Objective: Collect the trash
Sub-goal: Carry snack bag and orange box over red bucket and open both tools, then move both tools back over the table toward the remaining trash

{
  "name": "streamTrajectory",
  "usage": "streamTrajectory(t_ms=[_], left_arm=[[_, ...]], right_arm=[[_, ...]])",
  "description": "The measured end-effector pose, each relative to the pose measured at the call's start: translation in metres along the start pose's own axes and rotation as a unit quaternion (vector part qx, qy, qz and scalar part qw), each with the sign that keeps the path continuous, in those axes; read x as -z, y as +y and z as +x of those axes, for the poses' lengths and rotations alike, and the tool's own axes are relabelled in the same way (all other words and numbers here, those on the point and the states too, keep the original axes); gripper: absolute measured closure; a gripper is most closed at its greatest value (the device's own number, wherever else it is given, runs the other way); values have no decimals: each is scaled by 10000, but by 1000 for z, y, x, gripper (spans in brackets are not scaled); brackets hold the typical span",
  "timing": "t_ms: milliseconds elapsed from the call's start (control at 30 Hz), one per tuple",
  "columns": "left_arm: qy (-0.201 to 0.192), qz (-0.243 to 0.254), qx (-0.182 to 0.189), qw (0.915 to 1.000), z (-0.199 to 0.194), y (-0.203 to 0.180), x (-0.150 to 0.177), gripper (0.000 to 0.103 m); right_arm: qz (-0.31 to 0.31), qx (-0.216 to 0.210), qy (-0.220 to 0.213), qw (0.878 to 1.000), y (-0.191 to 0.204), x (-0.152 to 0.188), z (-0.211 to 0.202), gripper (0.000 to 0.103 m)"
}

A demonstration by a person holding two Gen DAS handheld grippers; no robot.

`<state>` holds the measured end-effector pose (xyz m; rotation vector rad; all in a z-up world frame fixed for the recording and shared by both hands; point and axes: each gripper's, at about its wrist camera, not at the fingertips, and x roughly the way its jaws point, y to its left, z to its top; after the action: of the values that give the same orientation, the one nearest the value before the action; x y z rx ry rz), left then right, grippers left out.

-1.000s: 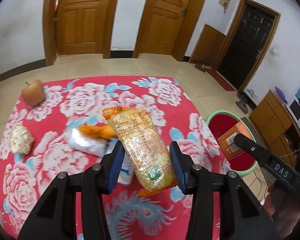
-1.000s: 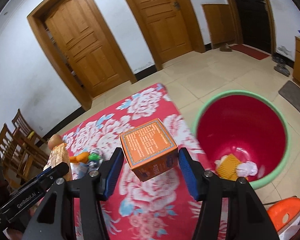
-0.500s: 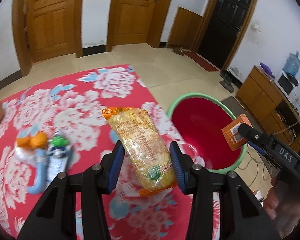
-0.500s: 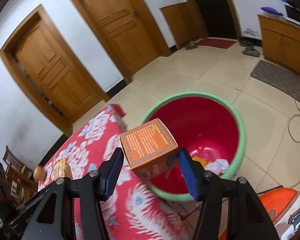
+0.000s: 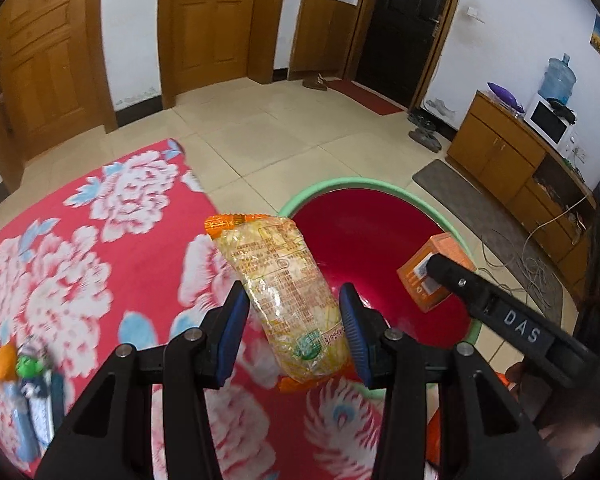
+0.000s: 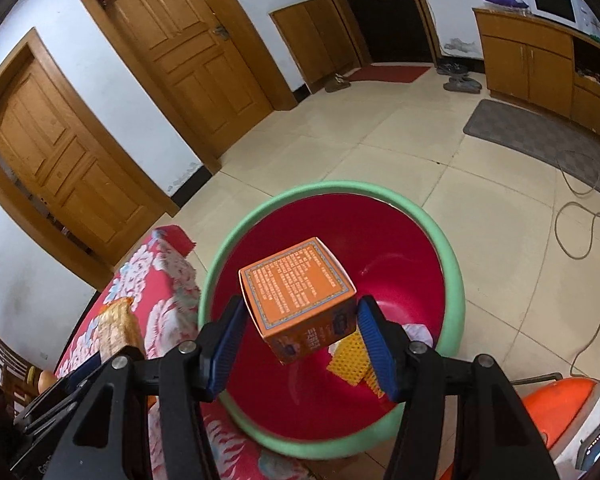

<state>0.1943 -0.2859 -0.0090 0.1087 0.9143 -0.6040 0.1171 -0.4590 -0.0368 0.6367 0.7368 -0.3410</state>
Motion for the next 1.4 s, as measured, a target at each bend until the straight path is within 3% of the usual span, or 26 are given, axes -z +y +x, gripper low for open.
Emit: streamTrajectory(t_ms=[367, 500, 600, 1167, 1400], left_arm=[[276, 118, 255, 9992, 41, -18, -7, 56], [222, 7, 218, 9995, 41, -20, -8, 39], [158, 39, 139, 9998, 37, -22, -8, 38], [-134, -221, 27, 9997, -23, -10, 7, 38], [-286, -422, -226, 9984, -57, 10, 22, 38]], right_arm=[[309, 58, -152, 9994, -19, -7, -6, 34], [377, 103, -264, 9989, -21, -7, -13, 33], [398, 43, -291, 9988, -23, -7, -17, 33], [-98, -177, -378, 9991, 0, 6, -64, 31], [-320, -310, -425, 9981, 14, 17, -88, 31]])
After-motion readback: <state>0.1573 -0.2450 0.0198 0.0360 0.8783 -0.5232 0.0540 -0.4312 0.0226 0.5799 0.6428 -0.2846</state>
